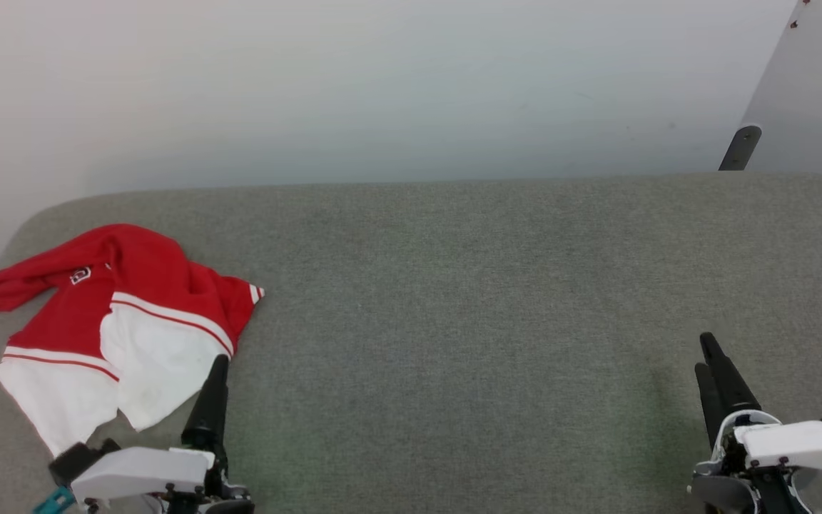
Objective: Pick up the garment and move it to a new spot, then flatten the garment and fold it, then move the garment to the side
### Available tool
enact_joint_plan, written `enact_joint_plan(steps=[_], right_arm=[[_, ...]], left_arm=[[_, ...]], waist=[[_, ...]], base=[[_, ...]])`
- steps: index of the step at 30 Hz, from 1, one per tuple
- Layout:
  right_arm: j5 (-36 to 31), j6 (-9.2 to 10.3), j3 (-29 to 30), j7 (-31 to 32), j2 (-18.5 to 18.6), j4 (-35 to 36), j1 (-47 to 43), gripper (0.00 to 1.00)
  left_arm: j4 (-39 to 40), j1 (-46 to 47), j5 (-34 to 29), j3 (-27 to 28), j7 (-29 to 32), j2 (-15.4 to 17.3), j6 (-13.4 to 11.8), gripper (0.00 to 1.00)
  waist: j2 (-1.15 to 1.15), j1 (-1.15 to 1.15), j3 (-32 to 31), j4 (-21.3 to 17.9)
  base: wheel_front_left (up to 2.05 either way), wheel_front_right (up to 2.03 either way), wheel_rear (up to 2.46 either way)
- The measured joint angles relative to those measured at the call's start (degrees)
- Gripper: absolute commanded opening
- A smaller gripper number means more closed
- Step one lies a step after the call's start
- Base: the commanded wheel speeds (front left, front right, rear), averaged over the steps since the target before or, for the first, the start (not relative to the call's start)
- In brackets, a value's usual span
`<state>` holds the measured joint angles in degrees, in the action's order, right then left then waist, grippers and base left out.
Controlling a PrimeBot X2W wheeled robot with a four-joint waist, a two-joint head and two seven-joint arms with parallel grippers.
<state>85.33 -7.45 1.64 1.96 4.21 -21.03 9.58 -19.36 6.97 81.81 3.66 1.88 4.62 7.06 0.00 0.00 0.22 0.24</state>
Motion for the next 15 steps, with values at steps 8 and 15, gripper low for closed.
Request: enact_joint_plan(steps=[8, 15], right_arm=[[-9.9, 0.0, -1.7, -2.0, 1.2, -0.3, 1.9, 1.0], [-17.6, 0.0, -2.3, -3.5, 1.1, -1.4, 3.0, 1.0]], left_arm=[[0.4, 0.7, -10.2, -0.8, -1.9, 0.6, -0.5, 1.0], [0.9, 1.0, -19.4, -1.9, -3.5, 1.0, -0.8, 1.0]], waist=[[0.0, 0.0, 0.0, 0.1], [0.0, 0.0, 0.0, 0.2]], base=[[0.0, 0.0, 0.0], [0.0, 0.0, 0.0]])
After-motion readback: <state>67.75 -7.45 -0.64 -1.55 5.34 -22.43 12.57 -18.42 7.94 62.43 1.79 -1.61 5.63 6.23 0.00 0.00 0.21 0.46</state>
